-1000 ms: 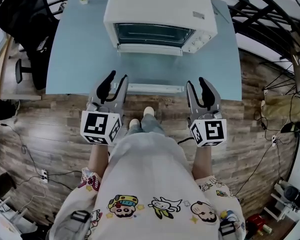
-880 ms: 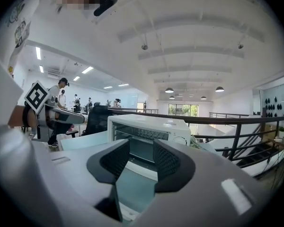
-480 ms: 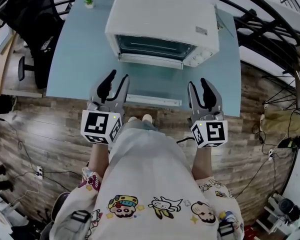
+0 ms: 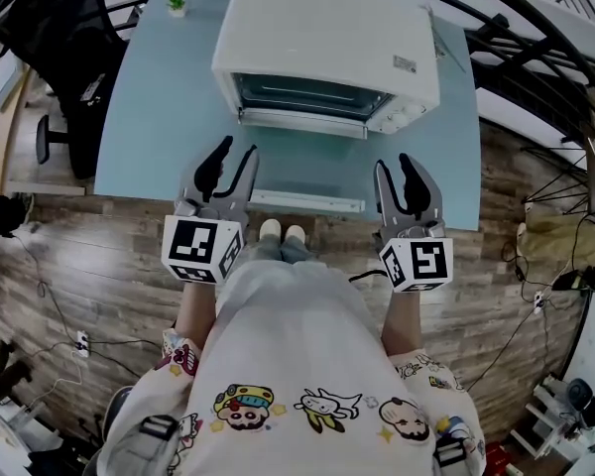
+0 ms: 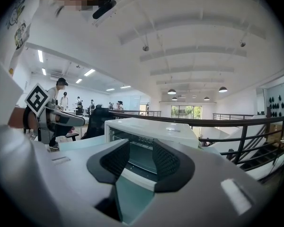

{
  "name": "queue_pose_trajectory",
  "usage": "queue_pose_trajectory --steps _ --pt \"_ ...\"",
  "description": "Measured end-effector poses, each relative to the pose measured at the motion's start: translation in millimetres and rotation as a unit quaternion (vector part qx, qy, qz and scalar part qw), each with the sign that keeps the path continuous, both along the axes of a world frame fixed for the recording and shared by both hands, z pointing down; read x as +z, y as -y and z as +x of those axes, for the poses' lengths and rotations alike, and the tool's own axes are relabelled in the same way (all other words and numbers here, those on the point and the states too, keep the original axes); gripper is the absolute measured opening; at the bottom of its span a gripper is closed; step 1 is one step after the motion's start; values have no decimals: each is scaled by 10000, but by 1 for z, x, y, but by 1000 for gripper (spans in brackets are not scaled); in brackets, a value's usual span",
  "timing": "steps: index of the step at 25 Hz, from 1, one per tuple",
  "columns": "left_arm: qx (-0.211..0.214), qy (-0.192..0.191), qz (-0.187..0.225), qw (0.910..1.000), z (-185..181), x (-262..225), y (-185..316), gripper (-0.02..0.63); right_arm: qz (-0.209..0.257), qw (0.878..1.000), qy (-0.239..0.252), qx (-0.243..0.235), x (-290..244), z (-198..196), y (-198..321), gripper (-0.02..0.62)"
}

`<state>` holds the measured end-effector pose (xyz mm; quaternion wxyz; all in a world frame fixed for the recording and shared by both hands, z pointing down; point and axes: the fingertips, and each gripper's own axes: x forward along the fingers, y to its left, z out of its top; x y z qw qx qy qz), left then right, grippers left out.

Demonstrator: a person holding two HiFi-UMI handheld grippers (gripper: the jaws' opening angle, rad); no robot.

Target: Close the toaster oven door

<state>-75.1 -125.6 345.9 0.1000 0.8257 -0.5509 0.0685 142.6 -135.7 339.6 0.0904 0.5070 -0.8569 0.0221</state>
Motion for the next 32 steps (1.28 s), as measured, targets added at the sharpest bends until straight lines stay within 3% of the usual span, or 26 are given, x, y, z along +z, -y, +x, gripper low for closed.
queue_pose_trajectory --steps 19,32 --pt "-116 -15 -589 9982 -28 50 -22 147 -254 9995 -105 -144 18 -19 -4 147" --pt "-111 25 -1401 9901 -32 135 -51 158 -407 9990 -127 -116 32 -19 -7 147"
